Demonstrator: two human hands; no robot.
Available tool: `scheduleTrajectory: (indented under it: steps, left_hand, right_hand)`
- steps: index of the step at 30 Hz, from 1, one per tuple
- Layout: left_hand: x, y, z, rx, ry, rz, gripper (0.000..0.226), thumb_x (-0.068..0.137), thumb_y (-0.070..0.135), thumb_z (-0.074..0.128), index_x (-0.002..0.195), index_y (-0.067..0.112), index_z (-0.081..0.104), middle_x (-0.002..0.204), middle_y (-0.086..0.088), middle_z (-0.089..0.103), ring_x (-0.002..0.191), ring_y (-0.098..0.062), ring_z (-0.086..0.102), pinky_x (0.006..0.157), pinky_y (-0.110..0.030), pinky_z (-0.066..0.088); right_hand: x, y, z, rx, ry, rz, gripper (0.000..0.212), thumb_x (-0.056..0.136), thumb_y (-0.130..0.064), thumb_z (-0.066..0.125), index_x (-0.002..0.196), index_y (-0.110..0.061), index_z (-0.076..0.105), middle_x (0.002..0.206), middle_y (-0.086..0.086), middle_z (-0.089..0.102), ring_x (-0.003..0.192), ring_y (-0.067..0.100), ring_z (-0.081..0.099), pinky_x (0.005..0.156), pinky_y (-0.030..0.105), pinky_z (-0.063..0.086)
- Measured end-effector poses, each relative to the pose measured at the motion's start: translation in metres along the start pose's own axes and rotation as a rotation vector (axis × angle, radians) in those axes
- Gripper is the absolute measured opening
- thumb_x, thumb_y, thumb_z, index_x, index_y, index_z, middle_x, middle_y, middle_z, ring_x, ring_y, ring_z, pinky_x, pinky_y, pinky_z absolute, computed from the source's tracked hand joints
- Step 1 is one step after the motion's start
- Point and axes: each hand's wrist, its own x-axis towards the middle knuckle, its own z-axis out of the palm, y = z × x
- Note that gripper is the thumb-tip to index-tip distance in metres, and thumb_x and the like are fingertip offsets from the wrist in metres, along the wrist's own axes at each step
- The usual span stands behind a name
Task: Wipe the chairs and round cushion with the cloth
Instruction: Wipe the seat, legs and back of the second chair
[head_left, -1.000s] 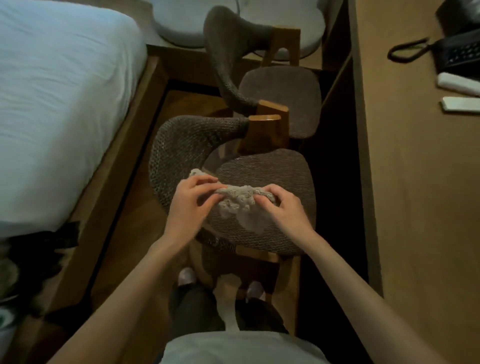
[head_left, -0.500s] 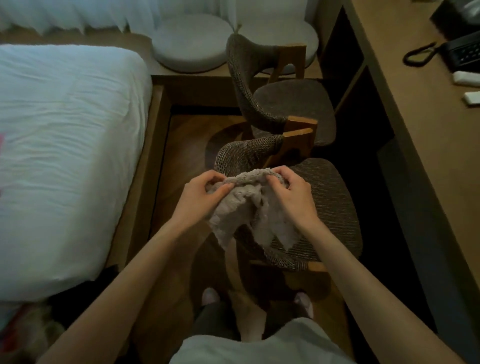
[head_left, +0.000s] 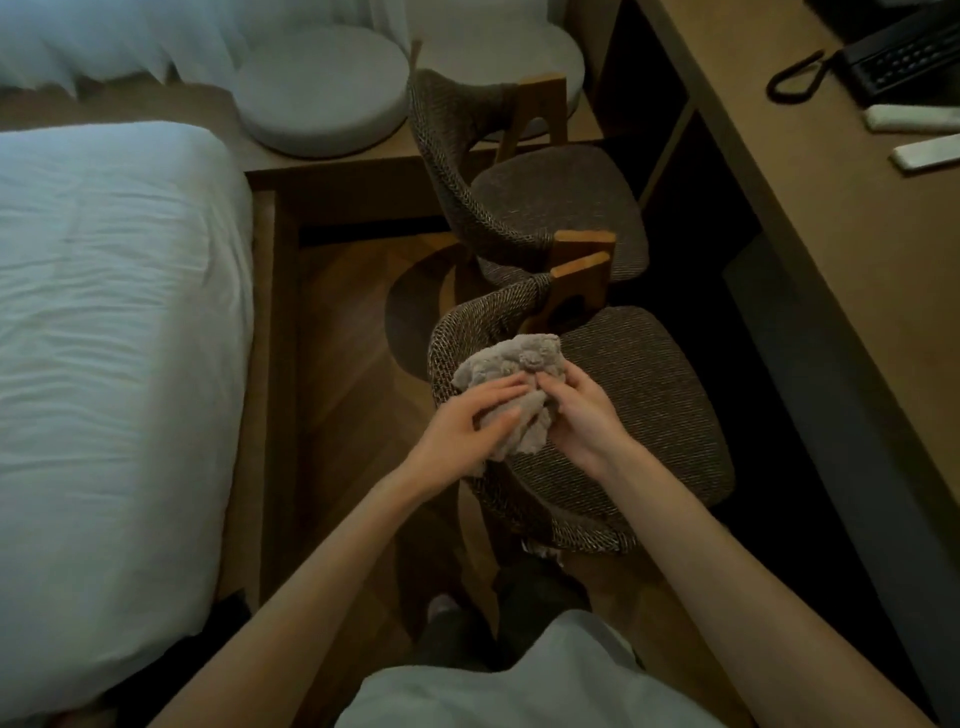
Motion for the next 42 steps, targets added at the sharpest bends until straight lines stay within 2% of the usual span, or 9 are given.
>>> scheduleTrajectory:
  steps: [4, 7, 12, 16, 23, 31, 35, 39, 42]
  left_hand:
    - [0.029, -0.017, -0.017, 0.122, 0.301, -0.042, 0.026, 0.095, 0.018, 0.053, 0.117, 0.029, 0.062, 0.111, 0.017, 0.062, 0.102, 0.007, 0.056, 0.093, -0.032, 0.05]
    - [0.065, -0.042, -0.028, 0.395, 0.488, -0.155, 0.032, 0.096, 0.021, 0.052, 0.127, 0.027, 0.056, 0.13, 0.006, 0.054, 0.121, -0.008, 0.044, 0.106, -0.039, 0.036]
    - [0.121, -0.086, -0.031, 0.438, 0.446, -0.497, 0.048, 0.098, 0.038, 0.044, 0.145, 0.031, 0.034, 0.154, -0.001, 0.024, 0.139, -0.028, 0.021, 0.11, -0.048, 0.027]
    - [0.148, -0.107, -0.03, 0.399, 0.45, -0.576, 0.048, 0.1, 0.046, 0.036, 0.145, 0.029, 0.034, 0.139, -0.005, 0.049, 0.124, -0.023, 0.048, 0.1, -0.042, 0.041]
    - [0.151, -0.116, -0.024, 0.456, 0.59, -0.55, 0.043, 0.096, 0.053, 0.038, 0.136, 0.038, 0.047, 0.104, 0.001, 0.071, 0.082, -0.016, 0.066, 0.086, -0.043, 0.053]
    - [0.148, -0.114, -0.023, 0.406, 0.642, -0.528, 0.041, 0.094, 0.052, 0.045, 0.132, 0.039, 0.053, 0.11, 0.003, 0.07, 0.091, -0.017, 0.067, 0.089, -0.04, 0.052]
    - [0.147, -0.111, -0.022, 0.372, 0.64, -0.522, 0.042, 0.093, 0.053, 0.046, 0.132, 0.038, 0.053, 0.109, 0.002, 0.07, 0.09, -0.017, 0.067, 0.087, -0.041, 0.053]
    - [0.146, -0.112, -0.022, 0.358, 0.654, -0.504, 0.042, 0.094, 0.052, 0.047, 0.131, 0.035, 0.054, 0.098, 0.004, 0.071, 0.077, -0.012, 0.066, 0.081, -0.04, 0.056]
    - [0.147, -0.115, -0.02, 0.362, 0.666, -0.486, 0.042, 0.094, 0.051, 0.048, 0.132, 0.034, 0.054, 0.099, 0.008, 0.07, 0.075, -0.006, 0.065, 0.078, -0.037, 0.057]
  right_hand:
    - [0.046, -0.015, -0.009, -0.142, 0.178, -0.135, 0.025, 0.097, -0.018, 0.054, 0.121, -0.025, 0.057, 0.12, 0.005, 0.064, 0.109, 0.02, 0.063, 0.089, 0.038, 0.055]
    - [0.094, -0.033, -0.017, -0.267, 0.284, -0.257, 0.03, 0.097, -0.022, 0.055, 0.126, -0.028, 0.055, 0.117, -0.006, 0.062, 0.105, 0.008, 0.061, 0.083, 0.027, 0.056]
    - [0.182, -0.046, -0.031, -0.505, 0.414, -0.417, 0.028, 0.097, -0.022, 0.052, 0.124, -0.028, 0.056, 0.102, -0.024, 0.055, 0.095, -0.007, 0.054, 0.078, 0.009, 0.041]
    - [0.247, -0.025, -0.042, -0.617, 0.472, -0.341, 0.033, 0.098, -0.022, 0.05, 0.131, -0.024, 0.052, 0.124, -0.003, 0.055, 0.115, 0.015, 0.052, 0.097, 0.028, 0.042]
    - [0.299, 0.032, -0.027, -0.688, 0.205, -0.138, 0.052, 0.096, -0.027, 0.057, 0.144, -0.022, 0.037, 0.141, 0.011, 0.023, 0.129, 0.023, 0.031, 0.104, 0.024, 0.025]
    - [0.227, 0.079, -0.011, -0.585, -0.008, -0.191, 0.033, 0.095, -0.011, 0.054, 0.124, -0.023, 0.046, 0.131, 0.009, 0.049, 0.12, 0.021, 0.048, 0.106, 0.042, 0.04]
    - [0.197, 0.083, -0.033, -0.648, -0.207, -0.127, 0.029, 0.096, -0.009, 0.052, 0.122, -0.019, 0.05, 0.118, 0.001, 0.06, 0.111, 0.01, 0.058, 0.097, 0.034, 0.048]
    - [0.225, 0.065, -0.051, -0.505, 0.252, -0.26, 0.024, 0.095, -0.009, 0.052, 0.117, -0.018, 0.051, 0.115, 0.004, 0.06, 0.105, 0.012, 0.06, 0.088, 0.037, 0.05]
    - [0.268, 0.056, -0.047, -0.451, 0.405, -0.206, 0.05, 0.097, -0.015, 0.049, 0.143, -0.022, 0.033, 0.145, 0.011, 0.039, 0.129, 0.024, 0.044, 0.1, 0.035, 0.041]
